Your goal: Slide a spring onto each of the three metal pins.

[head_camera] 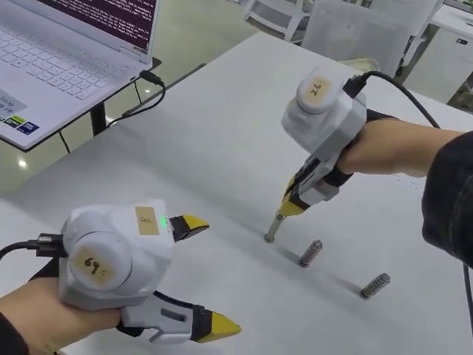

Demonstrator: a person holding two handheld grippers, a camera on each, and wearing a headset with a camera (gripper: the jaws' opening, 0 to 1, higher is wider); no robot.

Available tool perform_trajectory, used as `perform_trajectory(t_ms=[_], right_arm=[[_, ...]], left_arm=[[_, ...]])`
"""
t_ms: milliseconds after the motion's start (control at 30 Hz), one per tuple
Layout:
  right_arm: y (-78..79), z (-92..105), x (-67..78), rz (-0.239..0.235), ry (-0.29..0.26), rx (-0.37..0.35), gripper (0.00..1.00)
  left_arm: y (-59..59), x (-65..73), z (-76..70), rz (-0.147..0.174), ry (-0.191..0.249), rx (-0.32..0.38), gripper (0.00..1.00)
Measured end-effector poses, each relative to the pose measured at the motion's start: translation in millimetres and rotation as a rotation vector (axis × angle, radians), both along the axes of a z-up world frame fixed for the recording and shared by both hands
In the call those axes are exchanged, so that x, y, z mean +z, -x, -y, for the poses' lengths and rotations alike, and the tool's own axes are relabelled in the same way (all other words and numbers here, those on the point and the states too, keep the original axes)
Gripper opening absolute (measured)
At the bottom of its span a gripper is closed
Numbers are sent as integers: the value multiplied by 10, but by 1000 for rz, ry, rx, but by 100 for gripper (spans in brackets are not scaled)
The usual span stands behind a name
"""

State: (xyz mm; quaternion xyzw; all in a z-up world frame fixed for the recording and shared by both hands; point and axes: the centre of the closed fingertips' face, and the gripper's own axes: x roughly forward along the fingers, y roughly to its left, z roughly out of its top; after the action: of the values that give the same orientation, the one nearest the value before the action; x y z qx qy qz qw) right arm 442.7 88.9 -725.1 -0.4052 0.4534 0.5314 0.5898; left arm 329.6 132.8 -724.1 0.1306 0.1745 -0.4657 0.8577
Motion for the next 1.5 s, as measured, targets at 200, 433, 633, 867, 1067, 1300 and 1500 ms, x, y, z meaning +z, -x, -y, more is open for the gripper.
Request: perform_trajectory(t_ms=[200,433,633,867,1067,1300,1500], right_arm=[[-13,-3,-60,-9,6,0,8],[5,-1,-155,-20,15,3,8],[16,-7,-248,-27,24,3,8],[114,-10,-330,-47,31,-2,8],[164,-10,-368,-52,32,-7,8],[217,-8,-432,-52,36,-12,8],[201,4,-516,-45,39,-13,9]], left_arm=[[3,-9,-16,-4,2,3,75],[3,-15,-6,-8,5,2,75],[11,-22,-9,-13,5,3,74],[10,-25,-27,-15,3,8,73],[14,-21,-24,-17,3,8,72],[12,-8,-15,-16,4,6,72],[21,-6,-19,-19,5,6,72]])
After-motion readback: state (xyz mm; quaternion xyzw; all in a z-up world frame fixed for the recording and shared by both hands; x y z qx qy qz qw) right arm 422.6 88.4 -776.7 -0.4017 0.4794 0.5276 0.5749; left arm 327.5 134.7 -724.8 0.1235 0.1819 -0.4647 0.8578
